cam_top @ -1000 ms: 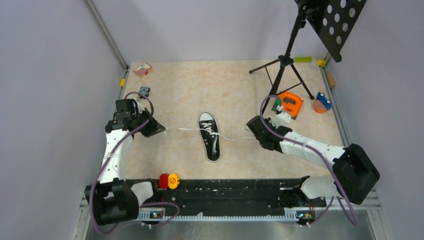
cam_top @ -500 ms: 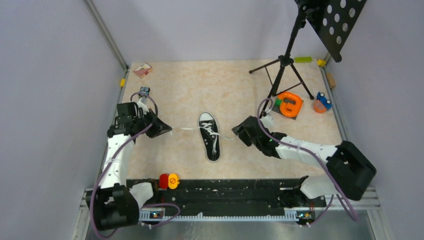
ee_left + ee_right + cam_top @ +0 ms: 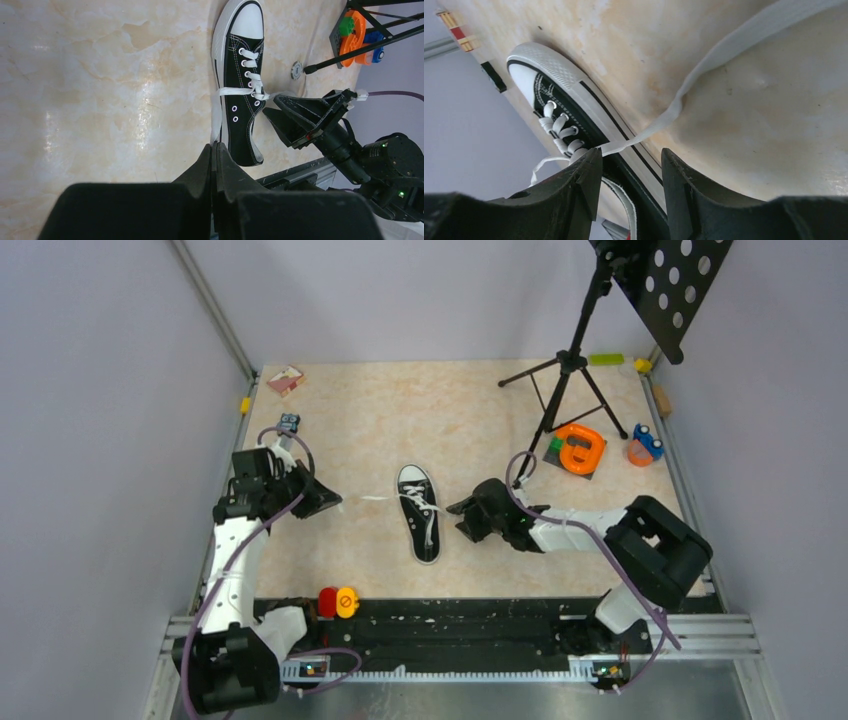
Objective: Tie the shoes
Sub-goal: Tie the shoelace on the shoe.
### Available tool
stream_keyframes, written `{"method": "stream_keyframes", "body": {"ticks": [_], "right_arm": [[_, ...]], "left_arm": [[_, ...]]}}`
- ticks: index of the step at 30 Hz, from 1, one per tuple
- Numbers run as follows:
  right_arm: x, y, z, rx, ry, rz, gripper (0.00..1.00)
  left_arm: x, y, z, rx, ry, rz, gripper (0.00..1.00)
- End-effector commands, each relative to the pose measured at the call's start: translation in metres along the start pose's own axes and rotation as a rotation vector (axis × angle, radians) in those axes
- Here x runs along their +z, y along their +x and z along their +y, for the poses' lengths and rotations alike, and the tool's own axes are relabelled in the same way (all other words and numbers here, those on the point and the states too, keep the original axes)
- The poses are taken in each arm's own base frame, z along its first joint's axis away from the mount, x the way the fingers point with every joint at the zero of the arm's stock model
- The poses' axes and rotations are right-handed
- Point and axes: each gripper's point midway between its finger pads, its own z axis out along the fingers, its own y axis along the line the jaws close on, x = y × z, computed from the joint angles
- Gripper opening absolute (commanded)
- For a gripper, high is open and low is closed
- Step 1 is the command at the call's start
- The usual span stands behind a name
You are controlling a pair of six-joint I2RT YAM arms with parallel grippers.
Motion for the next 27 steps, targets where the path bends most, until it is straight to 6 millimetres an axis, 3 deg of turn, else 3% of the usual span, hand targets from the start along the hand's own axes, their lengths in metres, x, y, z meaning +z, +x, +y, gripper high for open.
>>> {"method": "stream_keyframes", "body": {"ticks": [1, 9, 18, 20, 23, 27], "right_arm": [[0.004, 0.011, 0.003, 0.135, 0.032, 0.096, 0.49], [0.016, 0.01, -0.003, 0.211, 0.041, 0.095, 0.55], [0.032, -0.003, -0.009, 0.294, 0.037, 0.055, 0.52], [0.035, -0.003, -0.009, 0.288, 0.037, 0.049, 0.41], [0.036, -0.005, -0.008, 0.285, 0.033, 0.042, 0.0], [0.03, -0.012, -0.004, 0.225, 0.033, 0.0, 0.0]], "left_arm": [[-0.006, -0.01, -0.006, 0.044, 0.0, -0.039, 0.0], [-0.003, -0.004, 0.006, 0.054, -0.037, -0.041, 0.0], [-0.003, -0.003, 0.003, 0.072, -0.028, -0.029, 0.0], [-0.003, -0.003, 0.005, 0.067, -0.036, -0.027, 0.0], [-0.002, -0.004, 0.007, 0.064, -0.05, -0.024, 0.0], [-0.004, -0.012, 0.013, 0.027, -0.114, -0.049, 0.0]]}}
